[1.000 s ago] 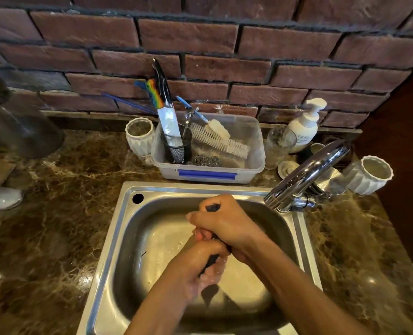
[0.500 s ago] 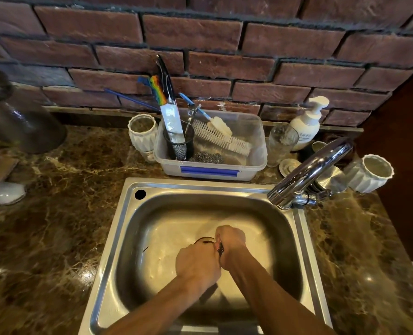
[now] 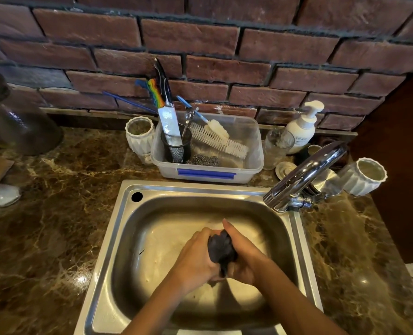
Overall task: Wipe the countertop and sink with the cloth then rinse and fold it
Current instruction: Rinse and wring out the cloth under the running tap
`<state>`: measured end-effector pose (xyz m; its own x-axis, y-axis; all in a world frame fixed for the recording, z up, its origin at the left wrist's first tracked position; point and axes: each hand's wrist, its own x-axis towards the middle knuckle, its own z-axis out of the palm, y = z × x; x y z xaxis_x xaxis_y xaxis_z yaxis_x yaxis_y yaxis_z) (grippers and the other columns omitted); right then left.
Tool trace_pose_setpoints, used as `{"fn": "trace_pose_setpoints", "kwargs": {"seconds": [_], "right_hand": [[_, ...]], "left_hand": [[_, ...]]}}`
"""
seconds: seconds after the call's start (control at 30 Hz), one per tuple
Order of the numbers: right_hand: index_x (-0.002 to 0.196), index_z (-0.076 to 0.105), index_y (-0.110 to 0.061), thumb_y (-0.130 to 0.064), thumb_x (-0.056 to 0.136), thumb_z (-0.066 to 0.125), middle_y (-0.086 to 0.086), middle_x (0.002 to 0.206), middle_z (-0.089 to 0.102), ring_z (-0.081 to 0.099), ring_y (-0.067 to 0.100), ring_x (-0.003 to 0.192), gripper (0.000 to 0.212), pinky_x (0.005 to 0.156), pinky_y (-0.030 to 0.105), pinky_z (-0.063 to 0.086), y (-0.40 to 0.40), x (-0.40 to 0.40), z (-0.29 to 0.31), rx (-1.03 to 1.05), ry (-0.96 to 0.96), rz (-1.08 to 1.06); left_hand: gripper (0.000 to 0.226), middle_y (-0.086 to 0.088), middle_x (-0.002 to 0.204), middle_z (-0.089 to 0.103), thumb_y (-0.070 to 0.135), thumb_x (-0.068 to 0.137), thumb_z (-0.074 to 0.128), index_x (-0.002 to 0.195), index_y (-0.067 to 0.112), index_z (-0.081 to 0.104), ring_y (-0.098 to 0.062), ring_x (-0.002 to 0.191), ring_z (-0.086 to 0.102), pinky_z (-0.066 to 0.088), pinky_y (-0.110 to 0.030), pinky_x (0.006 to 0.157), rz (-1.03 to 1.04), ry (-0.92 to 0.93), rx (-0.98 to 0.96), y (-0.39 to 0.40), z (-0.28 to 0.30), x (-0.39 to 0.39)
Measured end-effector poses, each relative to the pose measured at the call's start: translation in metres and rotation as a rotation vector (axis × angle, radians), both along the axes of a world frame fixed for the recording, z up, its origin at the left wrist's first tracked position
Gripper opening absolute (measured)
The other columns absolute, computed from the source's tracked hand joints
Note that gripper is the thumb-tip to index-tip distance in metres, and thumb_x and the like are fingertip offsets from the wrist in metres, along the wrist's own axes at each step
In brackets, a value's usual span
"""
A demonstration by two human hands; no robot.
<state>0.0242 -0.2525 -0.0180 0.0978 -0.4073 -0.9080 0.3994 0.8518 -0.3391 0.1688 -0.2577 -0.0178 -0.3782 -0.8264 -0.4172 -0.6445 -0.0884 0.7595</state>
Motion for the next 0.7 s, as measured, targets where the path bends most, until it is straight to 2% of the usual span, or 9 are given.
{"fn": "trace_pose_setpoints", "kwargs": {"seconds": [0.1, 0.2, 0.23, 0.3, 0.37, 0.43, 0.57, 0.63, 0.7], "right_hand": [[0.111, 0.077, -0.008, -0.061, 0.087, 0.062, 0.019, 0.112, 0.074, 0.067, 0.034, 0.11, 0.06, 0.091, 0.045, 0.055, 0.003, -0.003, 0.008, 0.014, -0.135, -0.067], [0.11, 0.076, -0.005, -0.059, 0.083, 0.067, 0.018, 0.11, 0.072, 0.068, 0.033, 0.108, 0.061, 0.088, 0.042, 0.054, 0.007, 0.003, 0.015, -0.01, -0.295, -0.162], [0.113, 0.074, -0.004, -0.057, 0.083, 0.069, 0.017, 0.115, 0.069, 0.065, 0.033, 0.112, 0.06, 0.093, 0.041, 0.052, 0.007, 0.005, 0.015, -0.023, -0.333, -0.2], [0.122, 0.065, -0.006, -0.049, 0.089, 0.068, 0.015, 0.128, 0.059, 0.054, 0.03, 0.129, 0.054, 0.109, 0.039, 0.042, 0.006, 0.012, 0.018, -0.053, -0.385, -0.237], [0.125, 0.061, -0.004, -0.038, 0.096, 0.059, 0.018, 0.129, 0.057, 0.049, 0.032, 0.135, 0.045, 0.118, 0.041, 0.033, 0.004, 0.019, 0.015, -0.11, -0.407, -0.273], [0.124, 0.061, -0.001, -0.029, 0.097, 0.054, 0.021, 0.123, 0.06, 0.053, 0.034, 0.13, 0.039, 0.117, 0.047, 0.035, 0.004, 0.027, 0.01, -0.151, -0.411, -0.325], [0.125, 0.065, -0.002, -0.025, 0.095, 0.058, 0.021, 0.107, 0.065, 0.064, 0.034, 0.104, 0.039, 0.103, 0.047, 0.051, 0.002, 0.033, -0.001, -0.157, -0.304, -0.44], [0.111, 0.068, -0.004, -0.023, 0.094, 0.056, 0.017, 0.092, 0.067, 0.066, 0.028, 0.087, 0.028, 0.079, 0.04, 0.057, -0.001, 0.029, 0.003, -0.161, -0.246, -0.436], [0.104, 0.068, -0.006, -0.025, 0.093, 0.055, 0.014, 0.089, 0.067, 0.066, 0.025, 0.083, 0.026, 0.072, 0.037, 0.054, -0.002, 0.022, 0.011, -0.152, -0.263, -0.388]], "left_hand": [[0.085, 0.024, 0.136, 0.03, 0.039, 0.072, 0.083, 0.14, 0.047, 0.034, 0.001, 0.132, 0.032, 0.037, -0.022, 0.111, -0.05, 0.169, -0.026, 0.01, 0.012, -0.008], [0.076, 0.033, 0.157, 0.013, 0.056, 0.082, 0.072, 0.146, 0.056, 0.031, 0.004, 0.147, 0.009, 0.017, -0.026, 0.122, -0.2, 0.027, -0.31, 0.01, 0.015, -0.013], [0.068, 0.032, 0.159, 0.016, 0.061, 0.083, 0.065, 0.145, 0.055, 0.036, 0.005, 0.148, 0.011, 0.018, -0.027, 0.123, -0.222, 0.024, -0.405, 0.01, 0.013, -0.012], [0.051, 0.023, 0.149, 0.044, 0.062, 0.087, 0.057, 0.134, 0.045, 0.056, 0.002, 0.14, 0.037, 0.038, -0.029, 0.115, -0.158, 0.087, -0.553, 0.009, 0.006, -0.011], [0.034, 0.015, 0.121, 0.065, 0.052, 0.09, 0.054, 0.113, 0.033, 0.07, -0.004, 0.114, 0.057, 0.053, -0.032, 0.093, -0.044, 0.084, -0.705, 0.006, 0.0, -0.012], [0.027, 0.01, 0.099, 0.068, 0.043, 0.09, 0.052, 0.097, 0.026, 0.071, -0.011, 0.094, 0.062, 0.056, -0.035, 0.078, 0.033, -0.025, -0.771, -0.001, 0.0, -0.019], [0.033, 0.004, 0.082, 0.067, 0.039, 0.095, 0.047, 0.078, 0.02, 0.068, -0.013, 0.079, 0.062, 0.055, -0.034, 0.075, 0.137, -0.089, -0.831, -0.005, -0.001, -0.034], [0.033, 0.005, 0.087, 0.072, 0.038, 0.096, 0.047, 0.082, 0.021, 0.072, -0.014, 0.088, 0.066, 0.048, -0.033, 0.088, 0.125, -0.142, -0.886, -0.006, -0.003, -0.034], [0.031, 0.007, 0.097, 0.072, 0.039, 0.096, 0.048, 0.089, 0.024, 0.074, -0.014, 0.1, 0.064, 0.043, -0.033, 0.094, 0.03, -0.167, -0.92, -0.008, -0.001, -0.029]]}}
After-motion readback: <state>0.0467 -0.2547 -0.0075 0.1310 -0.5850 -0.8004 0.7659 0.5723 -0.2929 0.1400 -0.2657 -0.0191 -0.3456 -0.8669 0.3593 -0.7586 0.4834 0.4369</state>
